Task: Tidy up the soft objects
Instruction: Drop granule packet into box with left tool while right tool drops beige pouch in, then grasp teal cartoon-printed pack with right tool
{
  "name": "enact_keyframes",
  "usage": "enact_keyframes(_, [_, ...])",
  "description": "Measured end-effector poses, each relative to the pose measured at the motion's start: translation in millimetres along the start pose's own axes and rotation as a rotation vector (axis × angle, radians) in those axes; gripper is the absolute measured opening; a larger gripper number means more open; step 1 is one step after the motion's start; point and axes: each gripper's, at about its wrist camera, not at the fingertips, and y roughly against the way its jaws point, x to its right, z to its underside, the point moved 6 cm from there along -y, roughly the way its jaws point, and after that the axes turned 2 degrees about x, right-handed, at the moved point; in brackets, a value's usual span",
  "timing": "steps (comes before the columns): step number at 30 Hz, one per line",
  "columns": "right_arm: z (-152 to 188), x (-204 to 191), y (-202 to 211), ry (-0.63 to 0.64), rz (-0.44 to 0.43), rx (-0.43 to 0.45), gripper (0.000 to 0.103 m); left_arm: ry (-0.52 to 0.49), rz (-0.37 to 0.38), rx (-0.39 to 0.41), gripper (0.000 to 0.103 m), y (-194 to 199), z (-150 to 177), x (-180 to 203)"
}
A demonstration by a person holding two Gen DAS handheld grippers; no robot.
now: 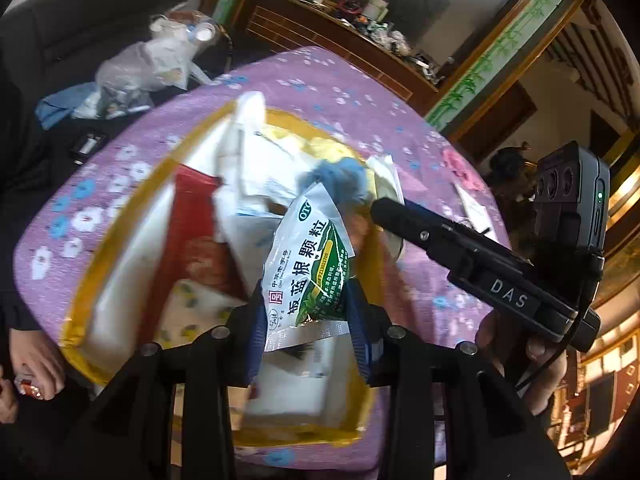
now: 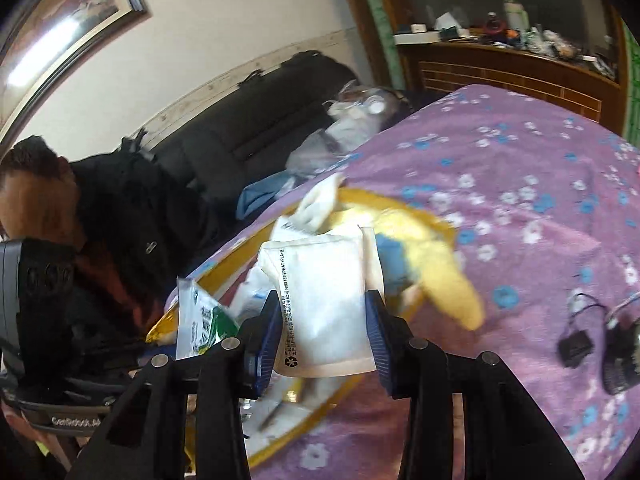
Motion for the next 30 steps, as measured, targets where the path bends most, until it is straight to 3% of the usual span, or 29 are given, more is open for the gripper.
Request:
enact_keyframes(5, [3, -1, -20, -0.015, -0.015, -0.025, 0.044, 0.006, 0.006, -0.014, 0.035, -7, -1, -11])
enact_keyframes(6, [3, -1, -22, -0.016, -0.027, -0.027, 0.049, 0.011, 0.011, -0.010, 0.036, -8, -2, -12])
enact_keyframes(8, [2, -3, -22, -0.027, -0.035, -0.016, 0.060, 0.008, 0.014, 0.007, 0.043, -7, -3, -12])
enact_keyframes(10, [1, -3, -21, -0.048, -0.049, -0.002, 0.069, 0.003, 0.006, 0.038, 0.061, -2, -6, -11])
enact_keyframes(14, [9, 2, 1, -0.126, -0.082, 0.061, 0.079, -0.013, 0.014, 0.072, 0.071, 11, -1, -2])
enact_keyframes(20, [42, 34, 61, -0.204, -0.072, 0.135, 0.080, -0.095, -0.015, 0.052, 0.073, 15, 15, 34])
enact_keyframes(25, [81, 80, 129, -0.235, 0.049, 0.186, 0.085, -0.223, -0.122, 0.045, 0.073, 5, 35, 71])
enact_keyframes(30, [123, 162, 188, -0.290, 0.286, 0.182, 0.088, -0.287, -0.220, 0.027, 0.073, -8, 49, 92])
